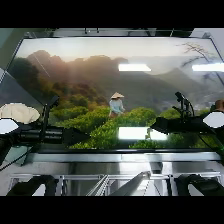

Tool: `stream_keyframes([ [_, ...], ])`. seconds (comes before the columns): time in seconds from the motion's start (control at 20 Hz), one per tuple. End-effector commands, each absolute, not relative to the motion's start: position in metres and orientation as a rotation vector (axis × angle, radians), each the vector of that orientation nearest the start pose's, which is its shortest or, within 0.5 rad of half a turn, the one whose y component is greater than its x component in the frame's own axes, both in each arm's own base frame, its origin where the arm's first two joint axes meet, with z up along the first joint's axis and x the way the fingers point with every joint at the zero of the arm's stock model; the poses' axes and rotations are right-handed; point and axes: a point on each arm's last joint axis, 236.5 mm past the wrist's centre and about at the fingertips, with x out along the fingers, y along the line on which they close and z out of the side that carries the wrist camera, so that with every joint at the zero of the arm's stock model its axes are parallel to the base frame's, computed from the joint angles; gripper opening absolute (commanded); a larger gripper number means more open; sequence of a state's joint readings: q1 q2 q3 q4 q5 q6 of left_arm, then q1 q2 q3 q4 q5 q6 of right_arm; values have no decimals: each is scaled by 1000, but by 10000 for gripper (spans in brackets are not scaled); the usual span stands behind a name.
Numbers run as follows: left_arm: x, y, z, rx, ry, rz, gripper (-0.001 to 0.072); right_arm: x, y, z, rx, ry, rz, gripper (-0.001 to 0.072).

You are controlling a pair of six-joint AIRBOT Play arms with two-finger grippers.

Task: Fold the shirts.

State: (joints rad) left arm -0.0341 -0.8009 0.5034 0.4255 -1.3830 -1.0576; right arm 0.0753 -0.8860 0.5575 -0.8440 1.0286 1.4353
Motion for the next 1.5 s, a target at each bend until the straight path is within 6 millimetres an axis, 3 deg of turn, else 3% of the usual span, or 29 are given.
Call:
stream_keyframes([
  [0.0, 182, -218, 61, -671, 1224, -1002, 0, 251, 154, -18, 574, 1288, 416, 15],
  [0.15, 185, -212, 66, -693, 1238, -986, -2, 251, 154, -18, 574, 1288, 416, 15],
  [0.25, 208, -169, 73, -656, 1243, -832, -2, 251, 154, -18, 575, 1288, 416, 15],
  [0.3, 232, -125, 76, -623, 1210, -662, 0, 251, 154, -18, 575, 1288, 416, 14],
  [0.35, 252, -70, 80, -570, 1157, -472, 116, 251, 154, -18, 575, 1288, 415, 14],
  [0.45, 272, 38, 92, -537, 1052, -118, 628, 251, 154, -18, 574, 1288, 415, 14],
  [0.5, 278, 76, 97, -586, 992, -1, 718, 251, 155, -18, 578, 1289, 417, 15],
  [0.6, 289, 120, 89, -724, 968, 83, 716, 251, 155, -18, 578, 1287, 417, 15],
  [0.75, 297, 163, 36, -774, 1137, 119, 716, 251, 155, -17, 579, 1286, 417, 15],
  [0.95, 291, 205, -33, -742, 1367, 175, 715, 256, 153, -17, 579, 1266, 407, 15],
  [1.15, 299, 231, -61, -738, 1425, 196, 710, 257, 153, -17, 579, 1263, 405, 15],
  [1.25, 306, 225, -73, -740, 1463, 161, 543, 257, 153, -17, 579, 1263, 405, 15],
  [1.3, 309, 218, -76, -739, 1490, 132, 404, 257, 153, -17, 579, 1263, 405, 15],
  [1.35, 315, 207, -75, -735, 1507, 86, 145, 257, 153, -17, 581, 1263, 405, 15],
  [1.4, 329, 192, -65, -724, 1481, 0, 8, 257, 154, -17, 583, 1263, 407, 15],
  [1.45, 355, 173, -42, -750, 1402, -88, 9, 257, 155, -15, 595, 1261, 411, 15],
])
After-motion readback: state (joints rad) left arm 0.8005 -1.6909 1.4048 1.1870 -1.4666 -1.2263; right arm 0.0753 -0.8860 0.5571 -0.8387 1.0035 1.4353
